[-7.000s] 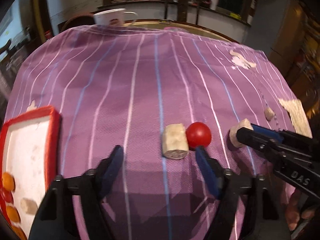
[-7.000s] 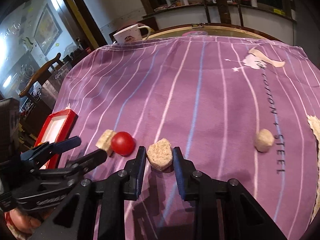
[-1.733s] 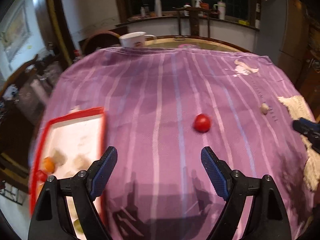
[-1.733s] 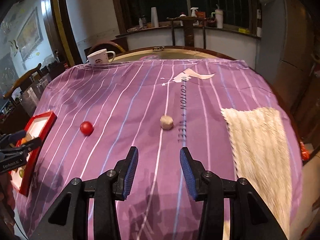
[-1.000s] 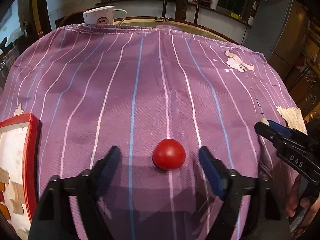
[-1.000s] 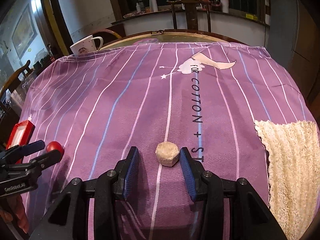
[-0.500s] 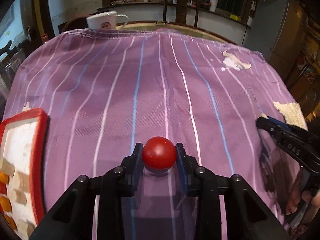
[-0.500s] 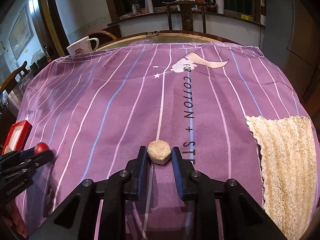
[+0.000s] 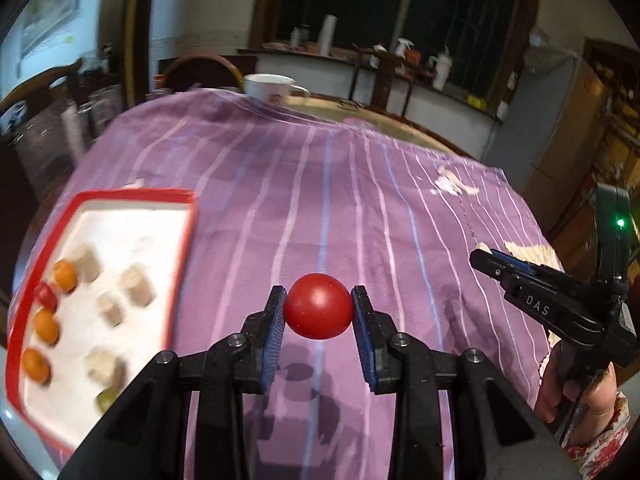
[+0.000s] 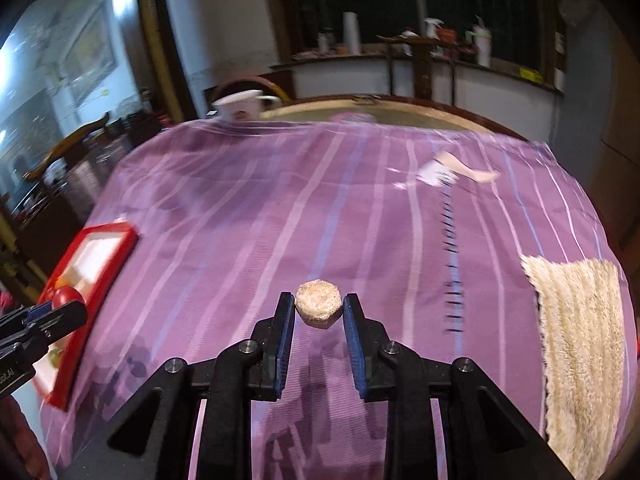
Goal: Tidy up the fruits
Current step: 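Carry the tomato and round block into the red tray and release both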
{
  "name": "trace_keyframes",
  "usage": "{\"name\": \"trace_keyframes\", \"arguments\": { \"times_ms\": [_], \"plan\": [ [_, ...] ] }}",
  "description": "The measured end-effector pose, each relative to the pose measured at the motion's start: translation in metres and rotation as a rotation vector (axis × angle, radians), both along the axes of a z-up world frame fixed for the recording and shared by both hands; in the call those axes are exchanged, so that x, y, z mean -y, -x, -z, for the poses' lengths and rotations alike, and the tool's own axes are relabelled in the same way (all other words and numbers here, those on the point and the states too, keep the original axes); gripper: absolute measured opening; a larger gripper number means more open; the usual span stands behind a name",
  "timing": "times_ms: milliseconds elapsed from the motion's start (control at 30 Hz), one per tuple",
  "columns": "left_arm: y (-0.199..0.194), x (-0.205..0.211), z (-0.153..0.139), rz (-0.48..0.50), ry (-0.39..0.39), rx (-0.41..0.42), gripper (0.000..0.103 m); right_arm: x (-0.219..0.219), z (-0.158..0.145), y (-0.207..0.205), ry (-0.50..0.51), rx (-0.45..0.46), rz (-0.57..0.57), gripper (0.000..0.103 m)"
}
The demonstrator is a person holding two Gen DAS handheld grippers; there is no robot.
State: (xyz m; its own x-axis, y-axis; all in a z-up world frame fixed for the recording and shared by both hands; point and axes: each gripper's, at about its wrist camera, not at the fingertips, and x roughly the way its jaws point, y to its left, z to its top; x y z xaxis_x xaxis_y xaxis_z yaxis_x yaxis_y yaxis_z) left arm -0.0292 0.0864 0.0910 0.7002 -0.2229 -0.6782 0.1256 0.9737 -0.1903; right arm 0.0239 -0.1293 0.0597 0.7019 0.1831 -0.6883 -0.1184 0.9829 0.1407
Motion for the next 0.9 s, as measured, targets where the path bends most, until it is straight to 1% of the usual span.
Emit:
{"name": "trace_keyframes", "arguments": {
  "times_ms": [67,100,200,300,533,733,900],
  "plan": [
    [0.009,-0.018,-0.002,-0.036,0.021,0.005,0.032,-0.019,-0.007,0.008,-0.002,0.014,-0.043,0.027],
    [0.015,-0.032,-0.002,-0.07,0.028,0.007,0.032,-0.029,-0.009,0.012,-0.004,0.018,-0.065,0.027],
    [0.027,-0.062,0.001,-0.152,0.027,0.011,0.032,-0.064,-0.013,0.023,-0.008,0.027,-0.139,0.027],
    [0.037,-0.099,0.003,-0.252,0.009,0.027,0.032,-0.096,-0.013,0.03,-0.013,0.024,-0.203,0.027],
    [0.047,-0.172,0.014,-0.402,0.033,0.006,0.032,-0.17,-0.007,0.036,-0.048,-0.004,-0.348,0.027],
    [0.045,-0.211,0.031,-0.452,0.066,-0.031,0.032,-0.223,0.001,0.039,-0.082,-0.037,-0.45,0.027],
    [0.037,-0.214,0.046,-0.44,0.061,-0.054,0.032,-0.262,0.011,0.03,-0.088,-0.063,-0.498,0.027]
  ]
}}
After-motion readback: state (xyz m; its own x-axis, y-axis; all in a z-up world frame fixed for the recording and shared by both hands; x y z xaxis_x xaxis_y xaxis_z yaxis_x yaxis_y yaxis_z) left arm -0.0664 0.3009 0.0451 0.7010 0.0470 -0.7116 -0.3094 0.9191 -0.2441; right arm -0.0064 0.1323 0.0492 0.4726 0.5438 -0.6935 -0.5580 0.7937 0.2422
